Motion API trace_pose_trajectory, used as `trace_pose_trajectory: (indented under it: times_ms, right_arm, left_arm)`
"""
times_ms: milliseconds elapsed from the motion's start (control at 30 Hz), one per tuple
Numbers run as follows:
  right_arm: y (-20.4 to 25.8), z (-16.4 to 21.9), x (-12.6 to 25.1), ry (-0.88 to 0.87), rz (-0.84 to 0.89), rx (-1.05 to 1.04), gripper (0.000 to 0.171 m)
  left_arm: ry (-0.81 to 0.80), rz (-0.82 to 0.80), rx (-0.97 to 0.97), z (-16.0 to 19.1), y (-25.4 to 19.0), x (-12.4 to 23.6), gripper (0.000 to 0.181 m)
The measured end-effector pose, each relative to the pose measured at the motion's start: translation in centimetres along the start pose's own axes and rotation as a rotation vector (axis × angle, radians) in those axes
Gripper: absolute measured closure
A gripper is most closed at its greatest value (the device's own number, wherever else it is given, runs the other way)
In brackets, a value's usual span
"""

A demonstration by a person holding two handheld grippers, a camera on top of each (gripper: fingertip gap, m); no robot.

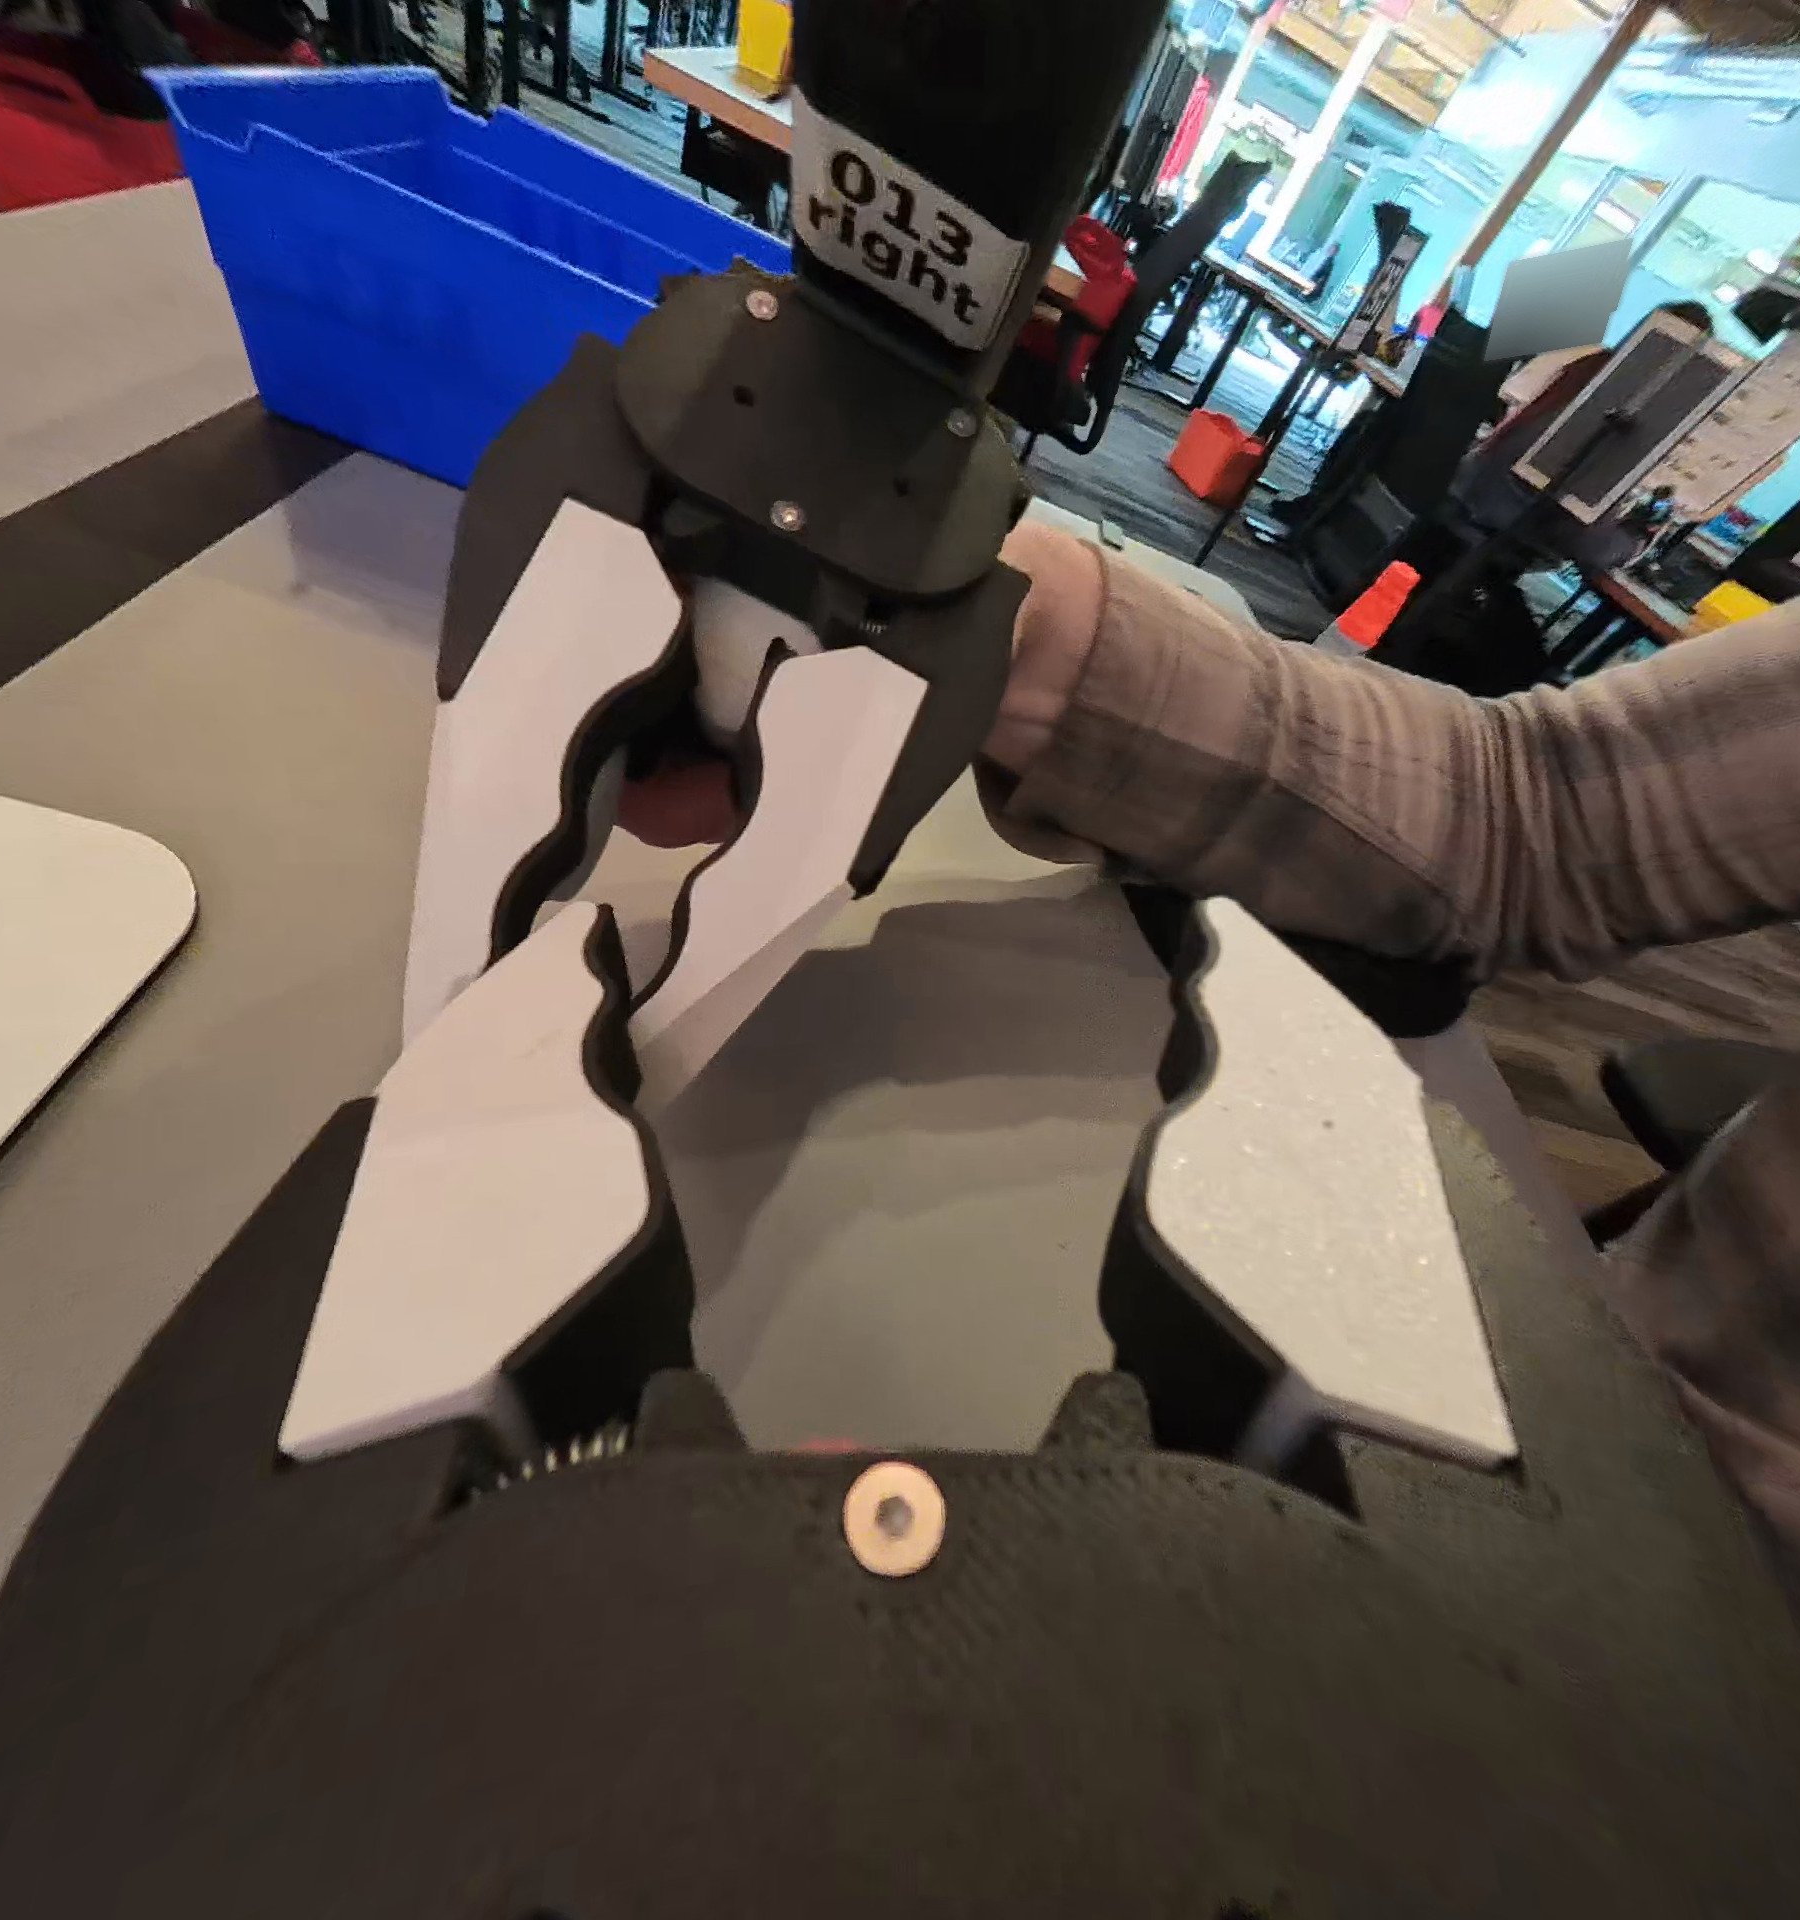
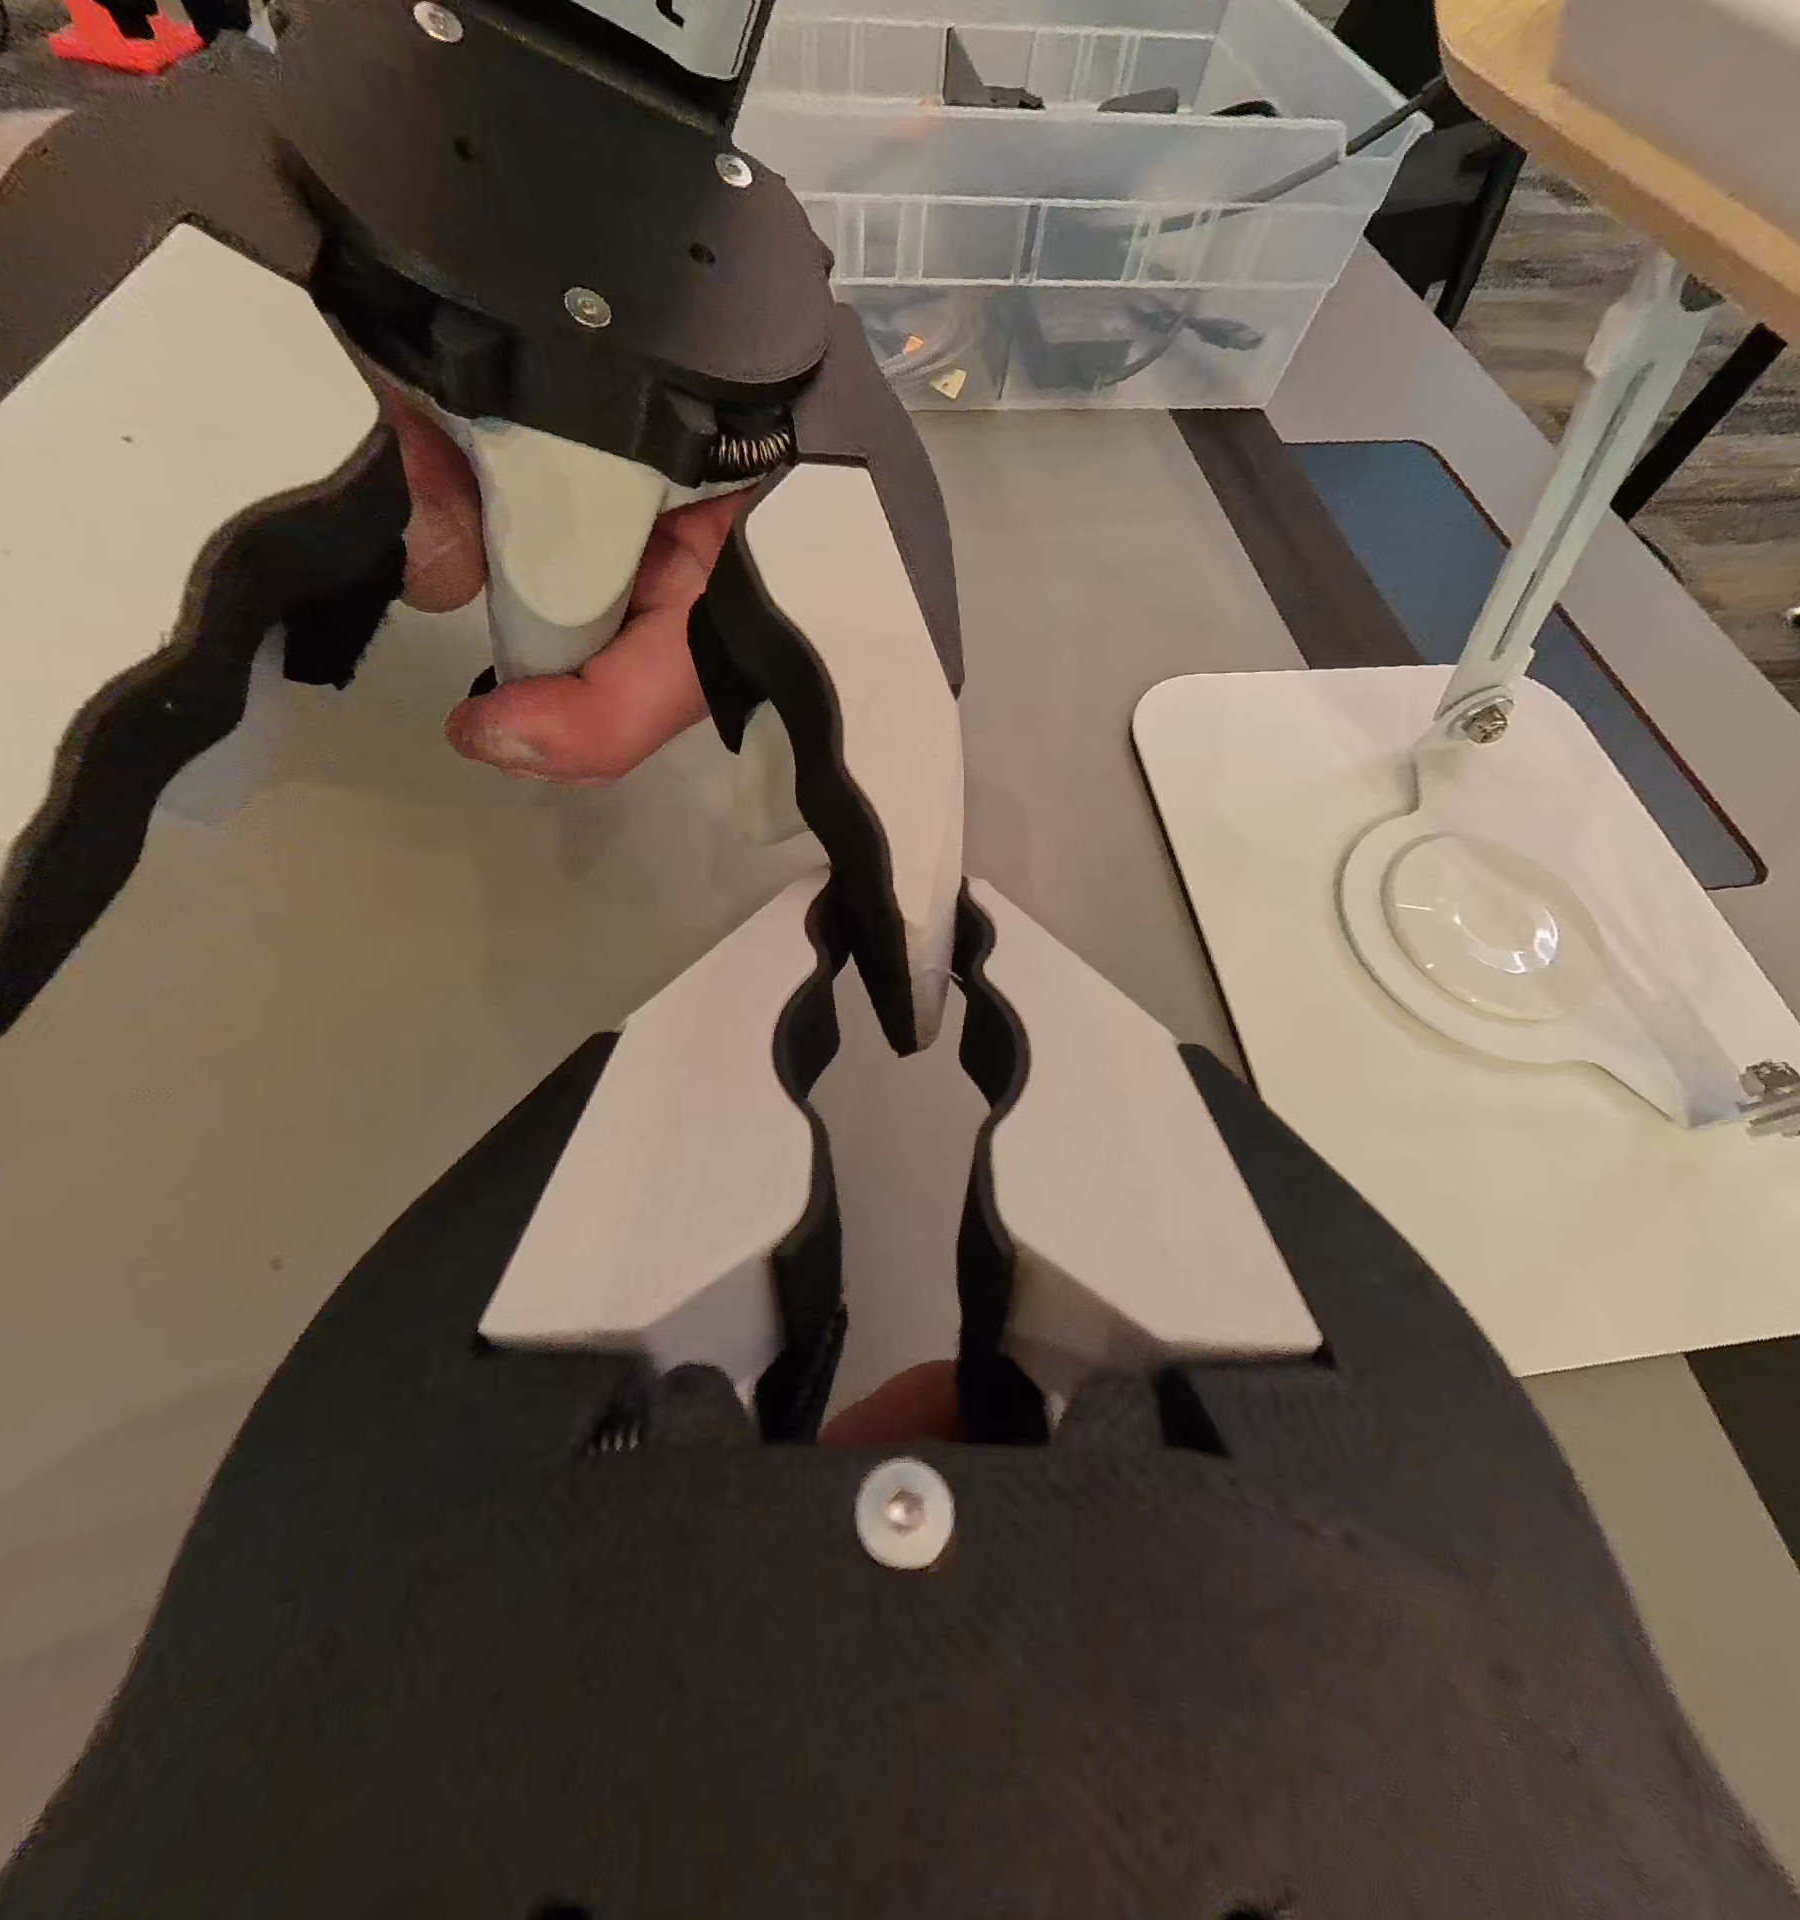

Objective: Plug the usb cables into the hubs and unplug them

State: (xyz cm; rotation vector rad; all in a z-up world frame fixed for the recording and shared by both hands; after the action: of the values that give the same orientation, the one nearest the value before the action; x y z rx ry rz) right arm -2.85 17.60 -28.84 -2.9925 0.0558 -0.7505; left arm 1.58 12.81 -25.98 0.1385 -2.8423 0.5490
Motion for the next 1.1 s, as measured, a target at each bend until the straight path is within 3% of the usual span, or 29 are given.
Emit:
trace_pose_trajectory:
  times_ms: [67,133,233,267,333,367,433,500,567,667,733,767,1100]
  right_arm:
    - [-0.6,0.2,-0.1,-0.003,0.024,-0.035,0.154]
    - [-1.6,1.3,-0.2,0.048,0.085,-0.045,0.142]
    - [-2.9,2.1,0.3,0.077,0.145,-0.062,0.145]
    - [-3.2,2.0,0.5,0.070,0.158,-0.073,0.145]
    - [-3.6,1.9,0.9,0.065,0.175,-0.090,0.142]
    - [-3.7,2.0,1.0,0.066,0.178,-0.092,0.142]
    - [-4.0,2.2,1.1,0.079,0.195,-0.095,0.139]
    - [-4.0,2.4,1.1,0.092,0.195,-0.088,0.137]
    - [-4.1,2.8,1.1,0.115,0.205,-0.081,0.134]
    - [-4.1,3.2,0.8,0.137,0.204,-0.077,0.131]
    - [-3.8,3.3,0.5,0.147,0.190,-0.074,0.128]
    - [-3.7,3.3,0.4,0.148,0.183,-0.072,0.127]
    - [-2.8,2.9,0.1,0.189,0.168,-0.031,0.105]
  left_arm:
    - [0.020,-0.004,0.041,-0.1,1.0,0.1,0.091]
    - [0.076,-0.046,0.122,0.4,2.4,0.6,0.100]
    - [0.093,-0.155,0.115,0.3,4.4,2.2,0.129]
    - [0.120,-0.213,0.093,0.5,5.1,2.8,0.128]
    - [0.191,-0.360,0.067,1.5,7.1,4.0,0.155]
    - [0.232,-0.415,0.065,2.2,8.0,4.5,0.157]
    - [0.275,-0.509,0.054,3.1,9.7,5.3,0.150]
    - [0.301,-0.598,0.029,3.7,11.1,6.0,0.115]
    - [0.346,-0.581,0.029,4.6,11.0,6.1,0.108]
    - [0.434,-0.620,0.008,6.6,11.9,6.6,0.066]
    - [0.525,-0.642,0.005,8.7,12.5,6.7,0.064]
    - [0.542,-0.642,0.001,9.5,12.7,6.4,0.041]
    - [0.520,-0.633,-0.008,9.6,12.7,6.0,0.035]
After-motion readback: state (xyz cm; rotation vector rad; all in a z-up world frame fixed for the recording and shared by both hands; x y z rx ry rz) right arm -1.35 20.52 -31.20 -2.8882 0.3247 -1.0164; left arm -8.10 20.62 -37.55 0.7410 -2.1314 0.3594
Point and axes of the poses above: each gripper's, where its closed fingertips meet, x back along the fingers, z out of its underside, y = z × x across the jaws, the point moved 1 cm from there along x, back along the fingers
